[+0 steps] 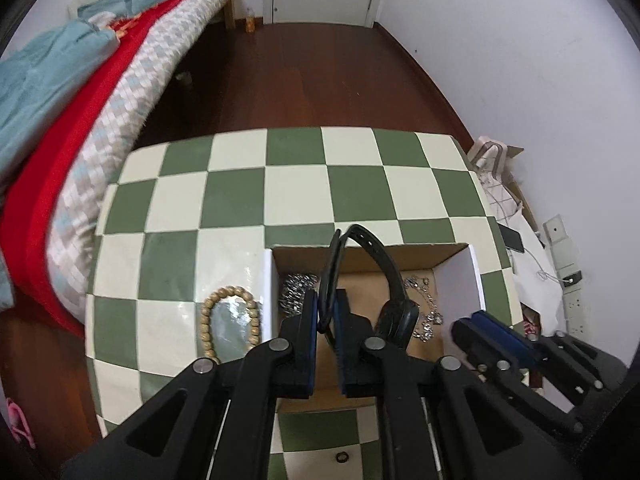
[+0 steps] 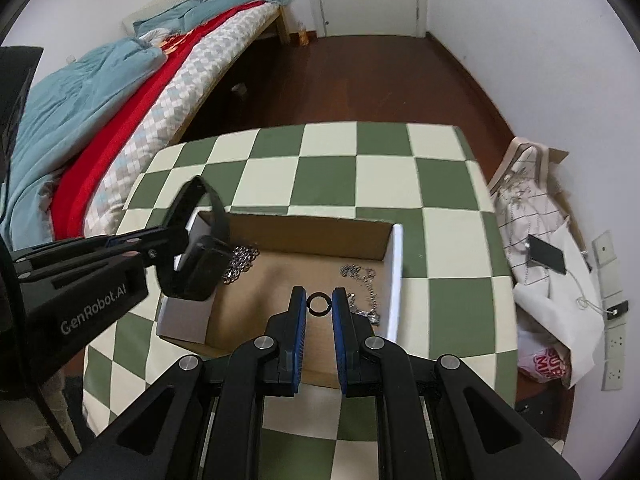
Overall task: Organize jewelry
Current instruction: 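Carry the black band and black ring over the box and open both grippers, then move the left gripper to the wooden bead bracelet beside the box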
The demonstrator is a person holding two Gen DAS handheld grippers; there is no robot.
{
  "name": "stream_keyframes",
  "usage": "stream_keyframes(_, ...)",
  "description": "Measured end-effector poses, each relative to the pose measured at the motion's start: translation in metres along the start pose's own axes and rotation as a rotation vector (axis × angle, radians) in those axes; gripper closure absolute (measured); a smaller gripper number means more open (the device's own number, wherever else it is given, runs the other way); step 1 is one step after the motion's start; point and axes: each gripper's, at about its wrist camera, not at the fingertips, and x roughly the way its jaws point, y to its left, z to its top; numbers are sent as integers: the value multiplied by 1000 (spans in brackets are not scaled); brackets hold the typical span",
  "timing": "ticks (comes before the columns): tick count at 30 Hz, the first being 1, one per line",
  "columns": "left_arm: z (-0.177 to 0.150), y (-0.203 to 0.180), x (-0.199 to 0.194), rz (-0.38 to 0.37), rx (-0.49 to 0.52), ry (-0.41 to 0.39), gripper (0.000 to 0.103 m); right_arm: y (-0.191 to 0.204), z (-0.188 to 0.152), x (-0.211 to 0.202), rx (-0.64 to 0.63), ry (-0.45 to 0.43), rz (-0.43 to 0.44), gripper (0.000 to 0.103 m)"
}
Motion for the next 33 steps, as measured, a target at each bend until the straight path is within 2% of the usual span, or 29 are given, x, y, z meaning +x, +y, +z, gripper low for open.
stream_keyframes(2, 0, 0, 0, -8, -13, -2, 91, -1, 0, 4, 4, 15, 9, 89)
stream_keyframes(3, 0, 0, -1, 3, -19, -9, 85, -2, 0, 7, 2, 28, 8, 88)
stream_keyframes(4, 1, 0, -3, 16, -20, -20, 71, -3, 0, 9, 5, 35, -2, 87)
stream_keyframes(5, 2, 1, -6, 34, -22, -33, 59, -3, 0, 9, 6, 38, -5, 75)
stream_keyframes(6, 2, 2, -8, 48, -27, -39, 25, -3, 0, 9, 5, 44, -9, 52)
stream_keyframes(7, 3, 4, -9, 62, -31, -47, 14, -3, 0, 10, 6, 52, -13, 38)
stream_keyframes(8, 4, 5, -12, 78, -31, -60, 13, -4, -1, 9, 12, 53, -16, 18)
stream_keyframes(9, 4, 7, -15, 97, -32, -68, 10, -5, -1, 8, 17, 54, -28, 16)
stream_keyframes(10, 4, 9, -16, 112, -34, -69, 4, -6, -1, 7, 17, 58, -45, 16)
stream_keyframes(11, 5, 10, -20, 141, -31, -78, 2, -6, -1, 6, 16, 61, -67, 15)
stream_keyframes(14, 4, 13, -30, 192, -22, -124, 1, -7, -1, 1, 25, 58, -120, 5)
stream_keyframes(17, 1, 16, -45, 244, -10, -183, 0, -5, -1, -9, 30, 33, -166, 4)
stream_keyframes(23, -14, 31, -78, 326, -14, -260, 0, 3, -5, -38, 42, -33, -182, 1)
stream_keyframes(26, -34, 45, -92, 424, -16, -289, 0, 8, -15, -50, 48, -44, -167, 1)
stream_keyframes(30, -68, 72, -98, 531, -40, -289, 0, 23, -43, -55, 36, -38, -155, 1)
stream_keyframes(33, -87, 92, -85, 561, -55, -228, 0, 36, -73, -44, 28, 2, -145, 2)
